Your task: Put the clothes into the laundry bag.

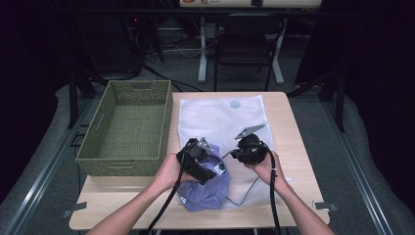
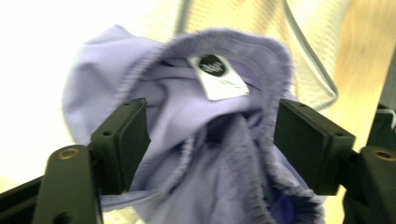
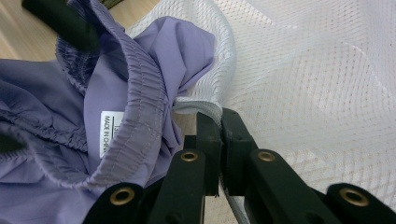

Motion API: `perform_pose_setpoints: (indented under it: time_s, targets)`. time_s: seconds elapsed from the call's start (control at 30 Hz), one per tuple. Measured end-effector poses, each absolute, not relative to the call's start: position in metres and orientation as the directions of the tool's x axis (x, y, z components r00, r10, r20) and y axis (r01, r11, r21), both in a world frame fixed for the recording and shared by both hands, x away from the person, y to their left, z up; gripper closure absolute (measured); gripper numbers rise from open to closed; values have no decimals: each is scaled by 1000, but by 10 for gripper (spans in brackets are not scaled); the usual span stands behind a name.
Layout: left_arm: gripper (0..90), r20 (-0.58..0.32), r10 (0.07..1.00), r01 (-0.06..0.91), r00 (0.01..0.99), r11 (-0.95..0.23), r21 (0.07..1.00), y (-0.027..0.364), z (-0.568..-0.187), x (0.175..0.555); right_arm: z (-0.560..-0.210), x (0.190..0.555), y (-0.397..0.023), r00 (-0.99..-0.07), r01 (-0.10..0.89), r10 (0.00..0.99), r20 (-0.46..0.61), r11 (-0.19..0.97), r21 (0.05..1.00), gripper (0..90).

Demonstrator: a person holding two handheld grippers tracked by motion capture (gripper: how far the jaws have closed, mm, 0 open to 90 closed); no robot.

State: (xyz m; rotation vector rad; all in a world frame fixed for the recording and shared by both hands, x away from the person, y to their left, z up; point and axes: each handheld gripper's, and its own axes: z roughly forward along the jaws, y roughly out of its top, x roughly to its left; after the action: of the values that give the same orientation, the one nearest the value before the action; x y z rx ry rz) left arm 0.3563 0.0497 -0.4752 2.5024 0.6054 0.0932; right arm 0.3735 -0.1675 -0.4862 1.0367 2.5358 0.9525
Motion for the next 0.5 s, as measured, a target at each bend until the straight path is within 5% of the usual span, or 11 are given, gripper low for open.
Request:
perform_pose_setpoints:
  time_s: [0.3, 0.47, 0.5]
  targets:
    - [259, 23, 528, 435, 849, -723, 536, 54, -478, 384, -488, 375, -166, -717, 543, 697, 24, 537, 646, 879]
    - [556, 28, 544, 463, 838, -738, 491, 47, -500, 400, -490, 376, -163, -717, 551, 696, 28, 542, 635, 879]
    - [556, 23, 545, 466, 838, -738, 489, 46, -504, 401, -491, 376, -163, -717, 551, 696, 28, 542, 634, 879]
